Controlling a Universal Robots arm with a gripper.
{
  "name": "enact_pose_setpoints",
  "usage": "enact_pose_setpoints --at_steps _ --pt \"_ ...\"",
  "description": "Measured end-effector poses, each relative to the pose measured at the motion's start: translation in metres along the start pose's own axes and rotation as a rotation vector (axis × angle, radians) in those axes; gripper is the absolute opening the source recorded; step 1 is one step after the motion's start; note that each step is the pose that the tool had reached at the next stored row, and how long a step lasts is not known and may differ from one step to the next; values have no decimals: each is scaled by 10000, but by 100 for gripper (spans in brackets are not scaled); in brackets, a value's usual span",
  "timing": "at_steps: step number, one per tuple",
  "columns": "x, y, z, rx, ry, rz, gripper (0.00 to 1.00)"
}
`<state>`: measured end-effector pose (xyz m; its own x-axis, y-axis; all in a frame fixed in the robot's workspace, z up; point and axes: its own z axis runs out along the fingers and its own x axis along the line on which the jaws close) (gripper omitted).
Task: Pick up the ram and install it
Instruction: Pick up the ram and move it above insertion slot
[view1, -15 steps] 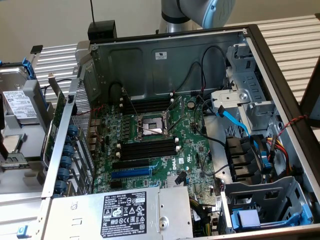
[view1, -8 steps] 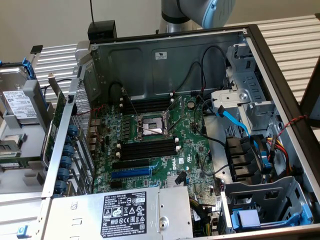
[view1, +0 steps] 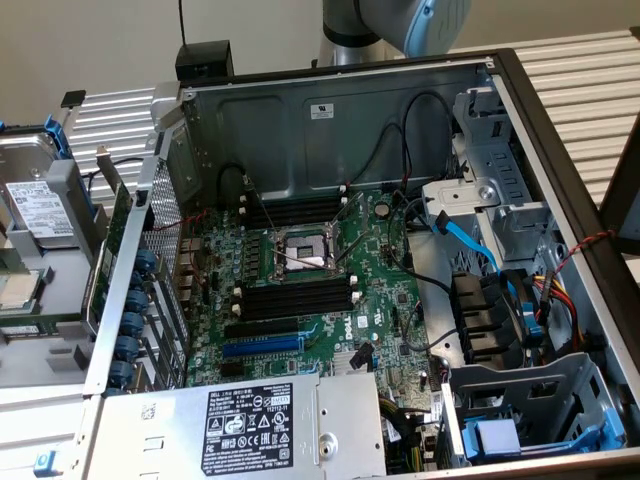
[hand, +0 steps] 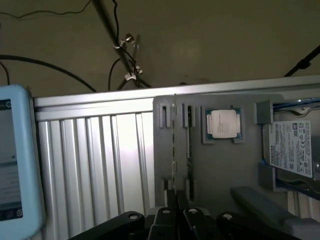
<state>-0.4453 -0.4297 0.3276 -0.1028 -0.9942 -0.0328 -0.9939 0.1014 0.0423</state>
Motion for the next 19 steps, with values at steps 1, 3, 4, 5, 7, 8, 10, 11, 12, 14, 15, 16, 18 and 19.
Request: enact_pose_setpoints --at_steps 1,3,4,5,7,8,10,11,12,14,15,16,18,19 --pt "-3 -12 -45 0 0 0 12" --pt "-10 -42 -141 0 0 1 12" --pt "-13 -54 -183 0 0 1 12" --pt "-16 -69 -231 -2 1 1 12" --pt "-23 -102 -324 -5 1 0 12" --pt "-26 -121 -370 -7 1 1 12" --pt "-34 -162 -464 -16 2 1 12" --pt "-37 -182 -507 -22 3 1 12" --pt "-42 -206 -555 -29 4 1 12" --pt "-50 -259 -638 -49 5 2 12" --pt "-54 -283 -670 -62 6 3 12" --pt "-58 -311 -700 -77 6 3 12" --pt "-65 -364 -747 -116 12 5 12" --pt "-69 -390 -767 -141 14 6 12"
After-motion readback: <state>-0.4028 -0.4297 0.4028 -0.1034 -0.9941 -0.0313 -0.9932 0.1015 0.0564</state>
